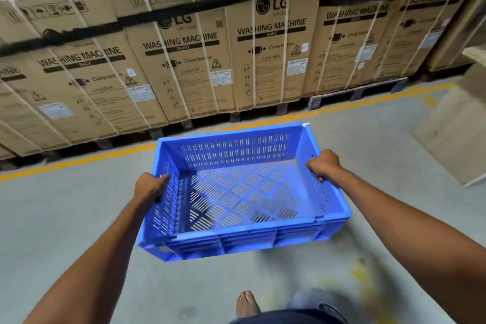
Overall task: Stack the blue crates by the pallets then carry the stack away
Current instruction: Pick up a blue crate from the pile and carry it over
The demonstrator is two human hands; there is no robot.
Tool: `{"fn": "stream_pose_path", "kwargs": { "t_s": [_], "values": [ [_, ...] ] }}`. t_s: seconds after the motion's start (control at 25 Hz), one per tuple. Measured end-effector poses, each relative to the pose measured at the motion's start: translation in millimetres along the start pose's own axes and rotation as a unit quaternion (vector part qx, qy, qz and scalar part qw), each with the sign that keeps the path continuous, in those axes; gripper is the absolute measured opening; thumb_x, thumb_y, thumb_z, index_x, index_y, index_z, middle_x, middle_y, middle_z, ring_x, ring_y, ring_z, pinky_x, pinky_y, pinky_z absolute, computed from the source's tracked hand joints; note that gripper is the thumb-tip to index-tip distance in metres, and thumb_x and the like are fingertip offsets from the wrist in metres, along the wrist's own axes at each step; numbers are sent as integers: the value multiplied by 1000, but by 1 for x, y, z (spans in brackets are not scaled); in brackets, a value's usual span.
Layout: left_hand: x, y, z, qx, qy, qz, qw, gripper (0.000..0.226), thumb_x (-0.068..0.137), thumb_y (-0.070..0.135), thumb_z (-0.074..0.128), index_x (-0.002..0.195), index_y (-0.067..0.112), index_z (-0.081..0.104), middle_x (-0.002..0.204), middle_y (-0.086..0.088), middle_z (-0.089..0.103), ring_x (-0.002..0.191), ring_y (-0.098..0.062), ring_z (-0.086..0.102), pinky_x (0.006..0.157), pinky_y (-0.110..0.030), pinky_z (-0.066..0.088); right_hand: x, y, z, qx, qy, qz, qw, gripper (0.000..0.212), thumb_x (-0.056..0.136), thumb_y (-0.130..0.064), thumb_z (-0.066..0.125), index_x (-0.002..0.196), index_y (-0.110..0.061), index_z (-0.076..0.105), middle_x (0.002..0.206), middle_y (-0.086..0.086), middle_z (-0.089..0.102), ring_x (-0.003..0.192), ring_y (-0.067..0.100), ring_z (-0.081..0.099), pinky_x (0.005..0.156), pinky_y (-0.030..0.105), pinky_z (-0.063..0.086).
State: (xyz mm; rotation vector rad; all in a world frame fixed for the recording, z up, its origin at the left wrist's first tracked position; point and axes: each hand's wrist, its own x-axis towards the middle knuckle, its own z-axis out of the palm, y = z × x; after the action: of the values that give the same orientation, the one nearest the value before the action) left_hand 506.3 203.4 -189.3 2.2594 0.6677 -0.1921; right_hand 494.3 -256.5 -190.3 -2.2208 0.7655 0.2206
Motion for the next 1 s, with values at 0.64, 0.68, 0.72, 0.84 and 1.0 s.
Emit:
{"fn": "stream_pose_path", "kwargs": {
  "t_s": [0.64,0.68,0.72,0.84,1.0],
  "values": [
    [357,46,77,15,-158,-160,974,52,95,15,57,46,3,46,30,-9,42,25,-20,39,43,-22,33,345,-166,155,-93,-199,84,972,18,79,-6,60,62,-1,60,42,11,51,28,19,39,45,24,38],
    [370,44,90,4,-152,-158,976,52,96,14,55,46,2,45,29,-8,41,22,-16,37,37,-19,31,364,-165,171,-74,-188,87,976,14,77,-8,60,65,-1,61,42,11,51,28,18,38,46,24,38],
    [383,42,103,-11,-139,-160,977,52,97,15,54,47,2,46,29,-9,42,22,-15,36,36,-19,30,382,-164,186,-58,-173,89,979,13,78,-10,60,69,-2,62,43,10,51,29,18,38,45,23,37],
    [435,26,152,-109,-80,-202,970,39,93,24,50,57,9,48,44,-8,43,32,-19,35,44,-25,31,439,-162,234,29,-149,104,983,18,87,-17,55,76,-3,58,50,9,45,37,21,38,42,23,31],
    [522,-11,238,-181,-41,-223,957,54,98,55,33,62,17,47,49,-2,41,41,-18,33,45,-26,29,529,-139,317,107,-118,148,976,50,95,-54,40,69,-13,54,53,5,41,38,19,34,39,19,26]
  ]
}}
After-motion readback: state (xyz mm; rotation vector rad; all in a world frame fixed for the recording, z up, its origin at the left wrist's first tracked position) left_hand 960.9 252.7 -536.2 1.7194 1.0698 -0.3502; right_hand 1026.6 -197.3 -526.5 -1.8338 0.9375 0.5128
